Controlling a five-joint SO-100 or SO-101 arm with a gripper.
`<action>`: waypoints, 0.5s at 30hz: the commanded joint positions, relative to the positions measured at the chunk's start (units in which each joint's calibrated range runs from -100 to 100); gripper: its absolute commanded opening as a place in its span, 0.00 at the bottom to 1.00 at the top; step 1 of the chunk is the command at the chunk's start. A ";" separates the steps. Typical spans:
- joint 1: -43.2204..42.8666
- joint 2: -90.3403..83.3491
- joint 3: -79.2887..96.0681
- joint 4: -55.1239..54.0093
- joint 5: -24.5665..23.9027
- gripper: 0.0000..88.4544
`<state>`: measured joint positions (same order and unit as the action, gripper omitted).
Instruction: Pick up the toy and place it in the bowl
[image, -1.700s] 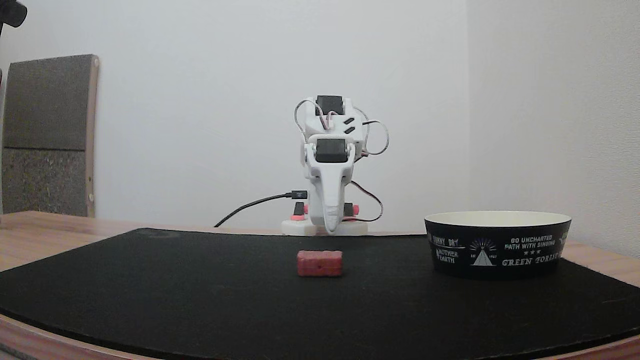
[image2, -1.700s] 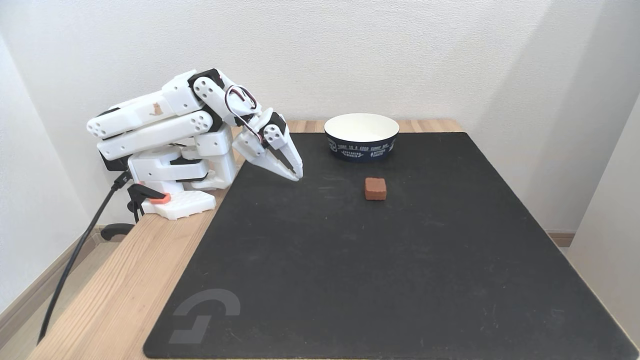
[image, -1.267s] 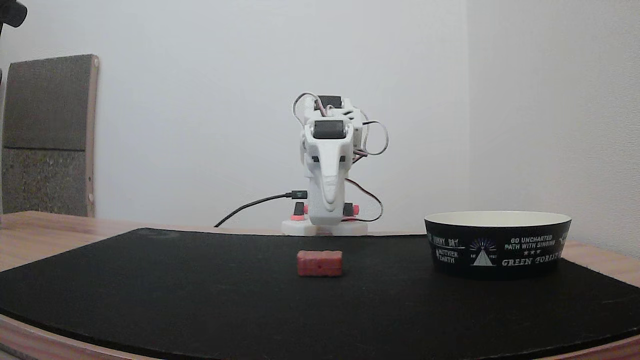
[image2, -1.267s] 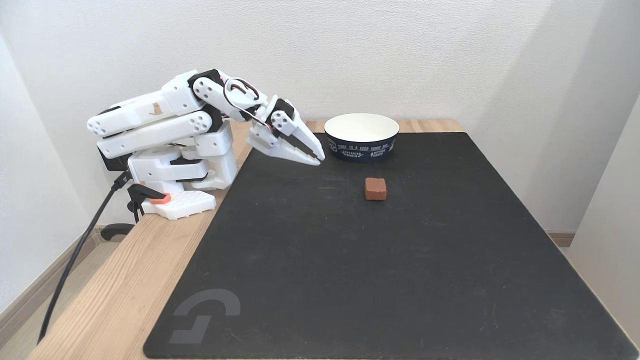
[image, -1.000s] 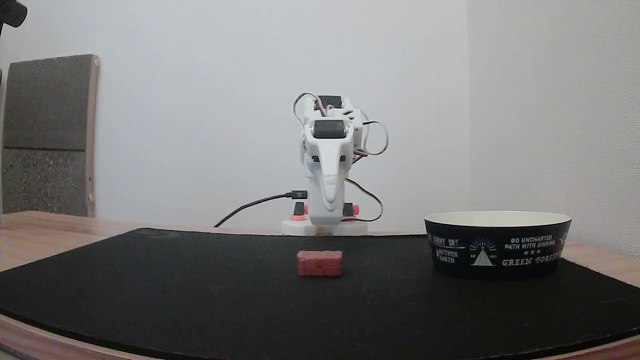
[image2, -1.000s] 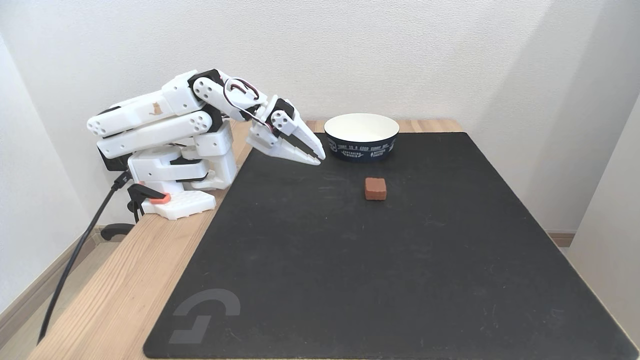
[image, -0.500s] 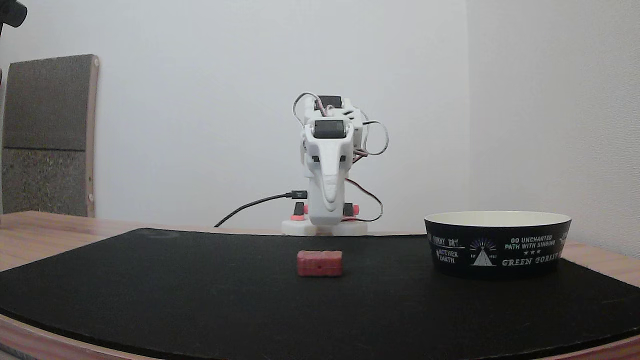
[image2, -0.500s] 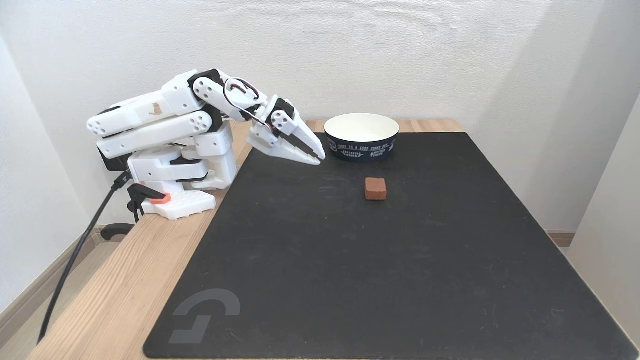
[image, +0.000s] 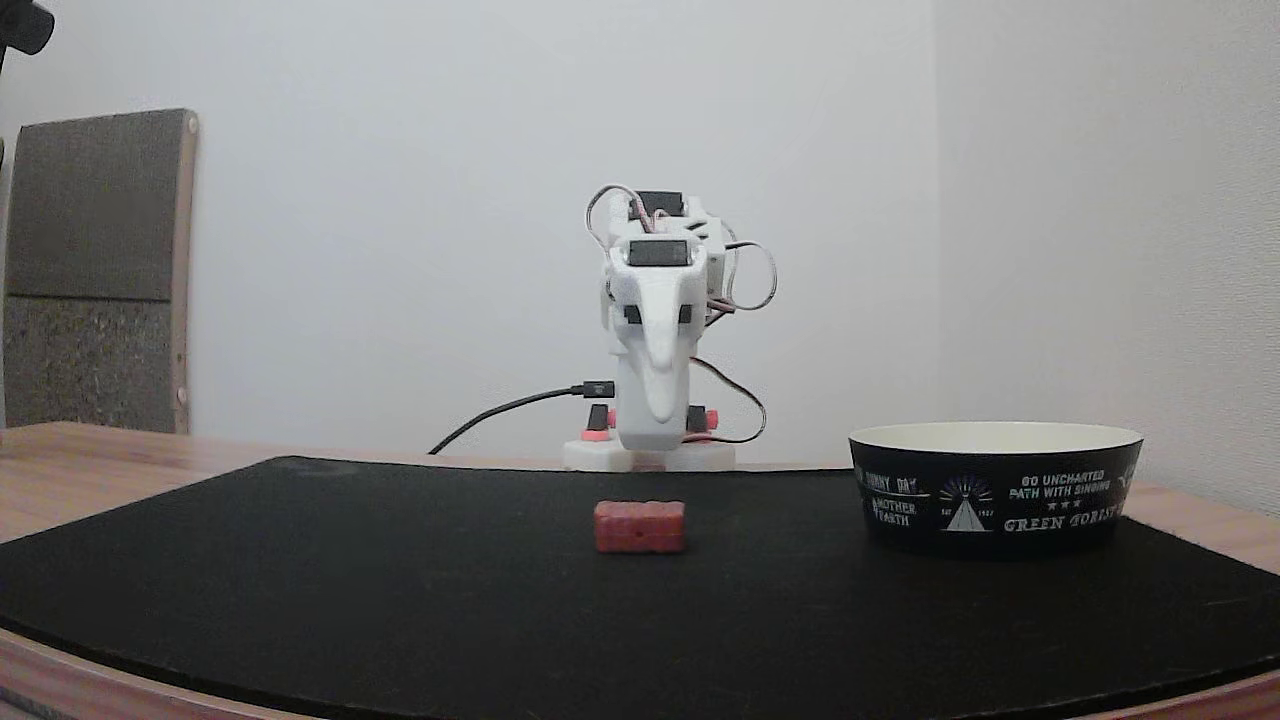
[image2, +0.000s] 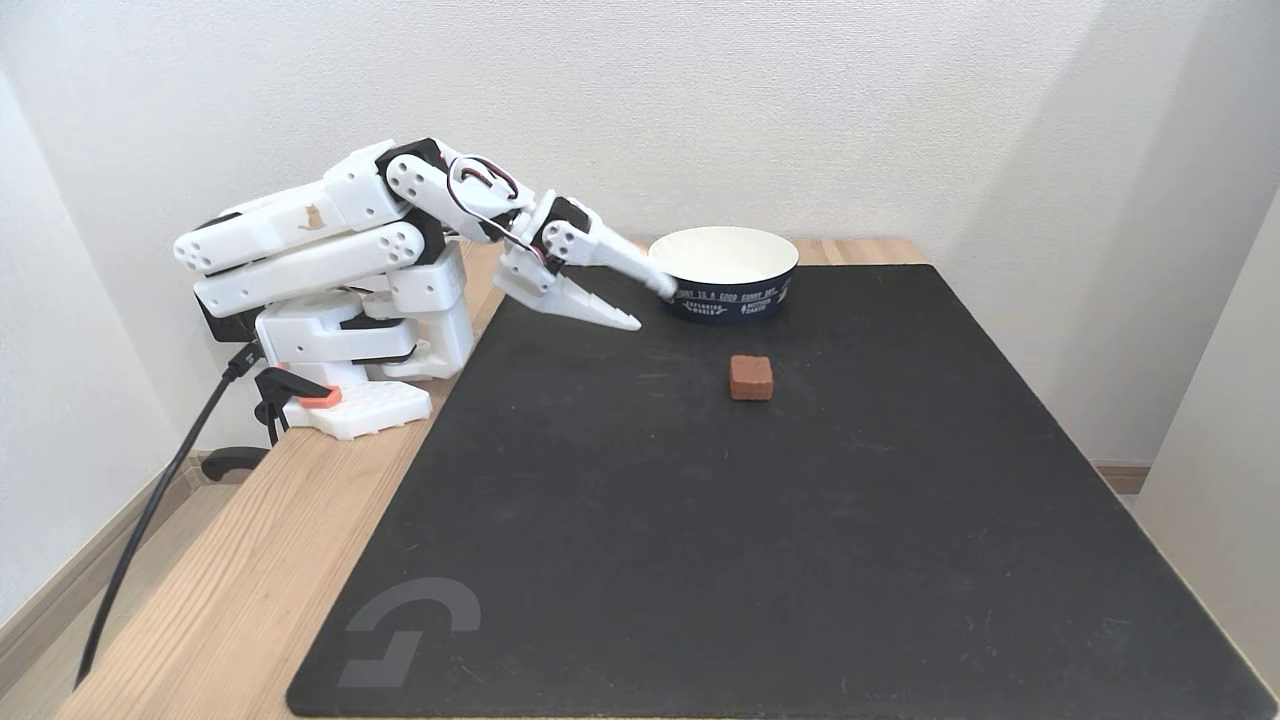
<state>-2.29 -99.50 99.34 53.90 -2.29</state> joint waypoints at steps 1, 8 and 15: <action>0.57 0.25 0.12 -1.07 -0.06 0.44; 1.16 1.00 -0.15 -1.66 0.10 0.45; 1.24 1.17 -7.45 1.73 0.31 0.45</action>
<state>-1.62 -98.67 97.92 53.31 -2.29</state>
